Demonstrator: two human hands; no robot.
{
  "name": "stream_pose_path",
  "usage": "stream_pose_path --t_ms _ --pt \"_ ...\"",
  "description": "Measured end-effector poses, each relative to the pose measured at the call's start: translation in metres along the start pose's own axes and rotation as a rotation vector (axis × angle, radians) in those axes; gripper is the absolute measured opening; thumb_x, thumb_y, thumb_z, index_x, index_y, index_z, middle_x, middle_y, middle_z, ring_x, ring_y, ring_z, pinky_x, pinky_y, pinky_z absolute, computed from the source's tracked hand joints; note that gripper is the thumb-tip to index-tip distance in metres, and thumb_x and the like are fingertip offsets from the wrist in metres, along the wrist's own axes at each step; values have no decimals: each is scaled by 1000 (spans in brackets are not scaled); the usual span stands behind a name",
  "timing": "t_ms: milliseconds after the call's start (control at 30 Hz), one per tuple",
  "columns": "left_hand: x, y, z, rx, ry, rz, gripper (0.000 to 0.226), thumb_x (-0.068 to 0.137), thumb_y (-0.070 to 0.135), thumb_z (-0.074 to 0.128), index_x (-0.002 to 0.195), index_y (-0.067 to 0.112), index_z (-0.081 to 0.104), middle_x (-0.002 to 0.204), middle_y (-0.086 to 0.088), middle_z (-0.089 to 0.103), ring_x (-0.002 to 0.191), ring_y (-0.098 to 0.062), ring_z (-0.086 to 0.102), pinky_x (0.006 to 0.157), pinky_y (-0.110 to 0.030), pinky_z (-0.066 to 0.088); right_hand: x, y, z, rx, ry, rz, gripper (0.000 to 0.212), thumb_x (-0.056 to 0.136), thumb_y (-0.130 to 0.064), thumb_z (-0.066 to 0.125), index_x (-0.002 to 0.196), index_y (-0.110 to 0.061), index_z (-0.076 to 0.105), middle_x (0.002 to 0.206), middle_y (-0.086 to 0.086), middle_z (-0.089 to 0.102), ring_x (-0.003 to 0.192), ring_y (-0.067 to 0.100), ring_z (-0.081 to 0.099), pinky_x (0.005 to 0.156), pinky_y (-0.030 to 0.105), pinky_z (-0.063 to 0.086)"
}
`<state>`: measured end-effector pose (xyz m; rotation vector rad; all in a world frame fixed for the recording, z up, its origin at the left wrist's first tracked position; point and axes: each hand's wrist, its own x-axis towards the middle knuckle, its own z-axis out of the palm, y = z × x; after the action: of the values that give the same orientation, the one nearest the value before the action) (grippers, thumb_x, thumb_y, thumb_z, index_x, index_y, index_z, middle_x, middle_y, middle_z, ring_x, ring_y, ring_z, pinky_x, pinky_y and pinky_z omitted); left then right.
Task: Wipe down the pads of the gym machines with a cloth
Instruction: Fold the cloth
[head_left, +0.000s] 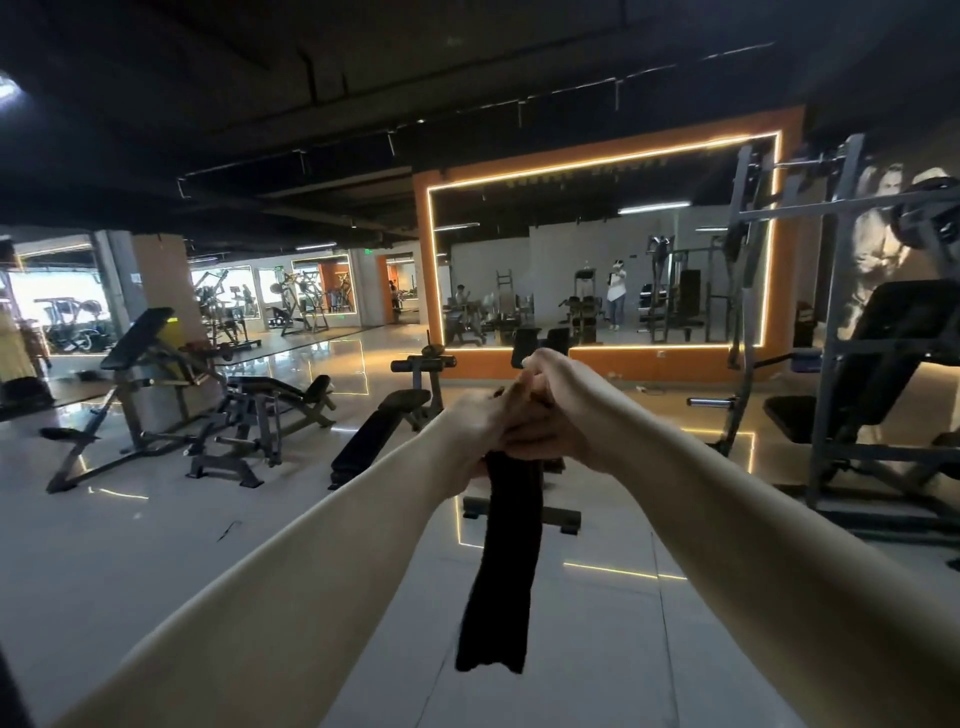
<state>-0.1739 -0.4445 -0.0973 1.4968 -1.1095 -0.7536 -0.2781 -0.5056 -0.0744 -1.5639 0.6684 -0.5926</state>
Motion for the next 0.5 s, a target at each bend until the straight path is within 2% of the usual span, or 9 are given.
stream_pose_path --t_ms 33,100,167,200,233,300,367,433,500 --pt "1 -2 -5 9 -57 32 33 95 34 55 104 4 64 99 -12 70 100 -29 66 88 -40 53 2 -1 -3 -14 -9 -28 51 99 -40 36 94 0 68 84 17 73 77 28 72 71 35 59" --pt "4 -4 -15 25 -96 61 15 92 7 56 106 1 60 97 -15 66 103 -35 64 91 -43 51 8 2 -9 -107 98 -128 52 100 -44 34 96 -4 67 87 16 72 67 24 69 61 27 54" --pt "7 -3 -22 37 -115 68 23 89 -4 54 111 2 59 102 -16 67 104 -32 64 93 -43 50 19 10 -17 -190 238 -280 37 99 -36 43 94 -7 65 88 14 69 68 21 65 56 25 49" --pt "8 -3 -23 43 -127 80 25 89 -5 53 113 3 59 102 -15 67 104 -31 65 94 -45 50 23 16 -21 -221 223 -352 28 99 -30 47 94 -10 64 89 10 67 75 20 63 59 24 48" --pt "8 -2 -25 54 -130 93 26 90 -5 52 113 3 59 101 -15 67 103 -30 65 94 -45 50 26 22 -25 -239 122 -399 21 98 -27 47 98 -12 62 93 7 65 87 20 62 65 23 46" --pt "9 -3 -28 84 -120 96 24 91 -5 51 111 2 61 99 -16 67 101 -29 66 93 -46 51 33 36 -30 -205 -248 -410 29 100 -32 42 115 -13 59 108 2 64 109 18 57 83 25 43" --pt "11 -5 -32 92 -97 109 23 91 -4 52 112 0 61 105 -22 66 103 -32 65 95 -47 50 38 48 -35 -136 -524 -329 47 96 -47 38 129 -17 54 111 -1 67 107 14 61 91 32 42" --pt "12 -7 -36 75 -85 120 21 90 -3 53 109 1 63 105 -21 65 104 -32 64 95 -47 49 39 55 -39 -199 -637 -234 45 91 -48 44 127 -24 54 106 -6 69 99 9 64 85 30 42" --pt "11 -10 -43 74 -97 133 15 90 -1 54 101 3 64 96 -16 66 101 -32 64 93 -47 50 43 61 -41 -320 -650 -156 30 85 -35 59 115 -30 60 110 -8 70 109 9 62 94 34 42"
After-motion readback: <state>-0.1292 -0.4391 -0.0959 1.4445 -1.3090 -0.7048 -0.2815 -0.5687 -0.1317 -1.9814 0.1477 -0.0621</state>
